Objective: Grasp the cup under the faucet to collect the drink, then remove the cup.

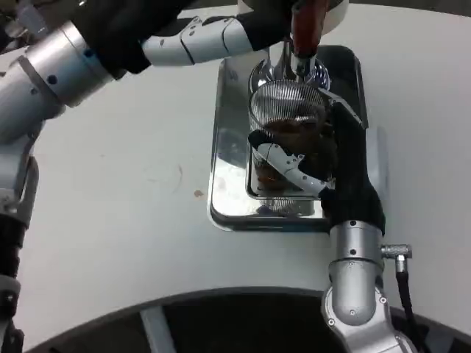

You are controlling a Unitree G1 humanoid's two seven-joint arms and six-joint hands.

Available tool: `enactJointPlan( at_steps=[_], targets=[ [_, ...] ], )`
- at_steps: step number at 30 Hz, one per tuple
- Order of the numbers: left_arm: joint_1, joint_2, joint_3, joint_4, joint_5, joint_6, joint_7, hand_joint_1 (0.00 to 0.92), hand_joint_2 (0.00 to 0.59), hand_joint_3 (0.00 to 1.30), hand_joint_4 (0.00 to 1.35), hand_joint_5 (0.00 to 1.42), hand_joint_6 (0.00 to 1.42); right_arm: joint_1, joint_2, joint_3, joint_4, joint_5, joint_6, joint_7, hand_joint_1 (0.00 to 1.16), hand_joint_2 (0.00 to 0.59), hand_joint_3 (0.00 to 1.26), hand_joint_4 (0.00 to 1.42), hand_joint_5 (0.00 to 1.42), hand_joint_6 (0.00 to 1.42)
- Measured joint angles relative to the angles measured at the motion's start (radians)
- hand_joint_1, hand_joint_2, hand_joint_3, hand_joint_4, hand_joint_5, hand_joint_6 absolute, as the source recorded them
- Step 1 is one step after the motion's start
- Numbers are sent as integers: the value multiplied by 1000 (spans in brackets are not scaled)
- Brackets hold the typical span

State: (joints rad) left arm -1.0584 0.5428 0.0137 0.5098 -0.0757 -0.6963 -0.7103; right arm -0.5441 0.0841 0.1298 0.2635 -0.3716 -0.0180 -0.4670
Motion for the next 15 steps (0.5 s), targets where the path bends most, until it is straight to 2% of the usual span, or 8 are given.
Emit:
enactJointPlan(
  at_steps=[15],
  targets=[
    [160, 24, 90, -219, -77, 80, 8, 0, 138, 169, 231, 327, 286, 11, 13, 5, -8, -25, 4, -25, 851, 260, 461, 554, 673, 538]
  ],
)
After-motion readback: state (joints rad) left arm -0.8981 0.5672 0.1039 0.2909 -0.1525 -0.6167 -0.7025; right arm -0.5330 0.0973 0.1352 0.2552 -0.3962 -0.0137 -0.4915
